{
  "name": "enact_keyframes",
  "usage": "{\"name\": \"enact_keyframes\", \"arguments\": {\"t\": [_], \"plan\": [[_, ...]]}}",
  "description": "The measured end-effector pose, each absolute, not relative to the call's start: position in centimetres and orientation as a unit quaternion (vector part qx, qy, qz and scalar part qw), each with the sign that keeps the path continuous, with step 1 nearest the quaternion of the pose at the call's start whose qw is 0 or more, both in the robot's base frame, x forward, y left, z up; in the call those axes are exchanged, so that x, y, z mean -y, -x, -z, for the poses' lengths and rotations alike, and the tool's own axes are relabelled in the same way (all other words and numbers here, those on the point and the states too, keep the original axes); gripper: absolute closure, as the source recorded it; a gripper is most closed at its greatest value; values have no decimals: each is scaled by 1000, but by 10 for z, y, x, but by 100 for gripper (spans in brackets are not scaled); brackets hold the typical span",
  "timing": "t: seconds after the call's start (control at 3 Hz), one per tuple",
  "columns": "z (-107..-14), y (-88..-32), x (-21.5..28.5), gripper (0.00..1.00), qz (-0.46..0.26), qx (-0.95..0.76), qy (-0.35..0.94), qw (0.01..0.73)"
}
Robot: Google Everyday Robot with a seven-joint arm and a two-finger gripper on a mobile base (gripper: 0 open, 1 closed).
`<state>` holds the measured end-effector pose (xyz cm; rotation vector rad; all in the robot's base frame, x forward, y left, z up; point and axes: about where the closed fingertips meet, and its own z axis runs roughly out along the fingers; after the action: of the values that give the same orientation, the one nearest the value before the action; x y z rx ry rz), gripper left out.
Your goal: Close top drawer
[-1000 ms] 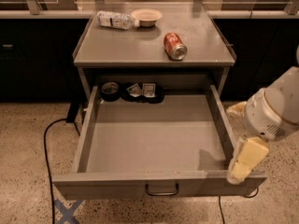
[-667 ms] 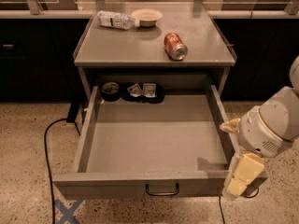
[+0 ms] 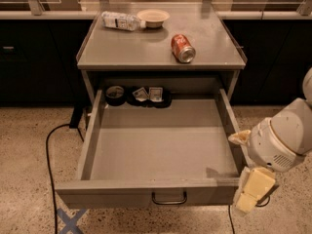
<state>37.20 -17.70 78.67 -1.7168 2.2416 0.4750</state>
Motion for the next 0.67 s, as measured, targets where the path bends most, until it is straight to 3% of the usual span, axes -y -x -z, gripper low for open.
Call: {"name": "enact_keyframes", "arguments": {"t": [0.67], "plan": [[-737, -309, 130, 0, -241, -736, 618, 134]]}}
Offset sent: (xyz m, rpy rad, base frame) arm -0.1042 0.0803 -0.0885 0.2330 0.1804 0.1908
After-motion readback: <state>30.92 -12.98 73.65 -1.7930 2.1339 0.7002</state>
